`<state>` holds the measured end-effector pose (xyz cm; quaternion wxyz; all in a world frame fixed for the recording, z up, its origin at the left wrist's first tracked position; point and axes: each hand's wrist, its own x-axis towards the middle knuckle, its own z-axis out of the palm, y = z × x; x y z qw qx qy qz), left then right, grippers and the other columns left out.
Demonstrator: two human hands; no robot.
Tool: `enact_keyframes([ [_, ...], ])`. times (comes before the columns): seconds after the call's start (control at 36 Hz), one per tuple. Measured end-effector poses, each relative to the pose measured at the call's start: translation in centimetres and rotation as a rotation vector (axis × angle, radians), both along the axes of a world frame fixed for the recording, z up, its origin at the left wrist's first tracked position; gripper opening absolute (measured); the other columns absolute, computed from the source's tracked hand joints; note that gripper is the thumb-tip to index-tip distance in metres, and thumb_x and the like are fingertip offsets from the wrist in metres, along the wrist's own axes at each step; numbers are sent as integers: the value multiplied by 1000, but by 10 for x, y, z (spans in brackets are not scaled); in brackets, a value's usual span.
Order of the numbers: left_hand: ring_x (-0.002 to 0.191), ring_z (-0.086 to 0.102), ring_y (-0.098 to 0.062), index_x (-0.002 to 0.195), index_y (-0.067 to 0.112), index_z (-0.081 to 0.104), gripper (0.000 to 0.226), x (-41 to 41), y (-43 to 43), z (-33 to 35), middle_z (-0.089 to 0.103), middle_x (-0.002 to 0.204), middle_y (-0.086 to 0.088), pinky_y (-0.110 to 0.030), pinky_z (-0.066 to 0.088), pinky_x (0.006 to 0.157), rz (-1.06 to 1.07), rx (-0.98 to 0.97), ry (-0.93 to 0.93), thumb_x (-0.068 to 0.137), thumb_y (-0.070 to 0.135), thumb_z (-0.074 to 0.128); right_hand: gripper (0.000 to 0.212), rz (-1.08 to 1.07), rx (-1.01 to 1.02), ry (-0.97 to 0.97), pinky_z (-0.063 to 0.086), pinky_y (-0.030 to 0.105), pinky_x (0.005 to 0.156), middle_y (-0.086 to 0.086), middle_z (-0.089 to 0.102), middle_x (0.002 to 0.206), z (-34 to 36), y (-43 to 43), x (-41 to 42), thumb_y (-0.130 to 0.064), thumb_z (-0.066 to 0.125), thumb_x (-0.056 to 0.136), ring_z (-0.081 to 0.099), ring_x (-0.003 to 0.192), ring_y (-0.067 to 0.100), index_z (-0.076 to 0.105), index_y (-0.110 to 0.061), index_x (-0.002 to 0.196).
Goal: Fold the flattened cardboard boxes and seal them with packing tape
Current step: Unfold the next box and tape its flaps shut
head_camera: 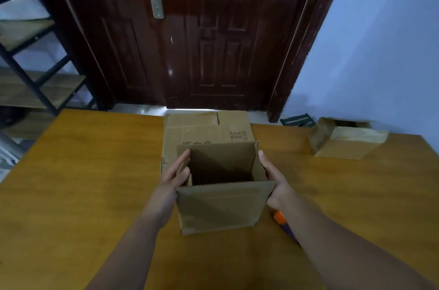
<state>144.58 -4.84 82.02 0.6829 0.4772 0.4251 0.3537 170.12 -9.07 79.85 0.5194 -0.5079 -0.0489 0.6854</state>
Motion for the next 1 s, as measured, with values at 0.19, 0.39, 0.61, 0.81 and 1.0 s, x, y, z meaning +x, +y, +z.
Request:
enact_keyframes([
  [0.19,138,31,-12,121,47,60,40,6,-2,-8,38,145,18,-42,30,112,-57,-3,6,86,28,59,59,85,67,-215,54,46,85,10,69,114,5,-1,5,-40,77,66,66,105,29,64,-20,120],
  [0.39,129,42,-19,118,34,66,40,-1,-1,-11,44,140,6,-39,37,107,-90,-98,45,84,13,64,63,250,29,-562,52,32,82,0,63,118,14,-3,-1,-42,77,69,62,106,19,52,-28,125],
  [0.61,128,43,-21,118,35,65,40,-2,-6,-12,46,138,8,-44,37,107,-66,-81,67,86,11,63,49,307,43,-673,46,33,93,-4,60,121,12,-3,-4,-34,71,84,57,112,17,50,-26,128],
  [0.81,132,40,-16,114,31,66,43,-4,-15,-10,50,135,18,-33,42,91,131,-63,-99,77,53,67,48,266,41,-788,44,30,89,-5,59,117,10,2,-10,-31,68,87,54,112,17,48,-23,130],
  [1.0,132,28,-7,137,62,6,108,-17,-12,-16,22,140,41,-37,37,102,-161,124,184,56,67,78,44,219,-23,-531,51,30,67,1,63,112,20,6,-1,-15,66,88,62,99,18,50,-26,128],
])
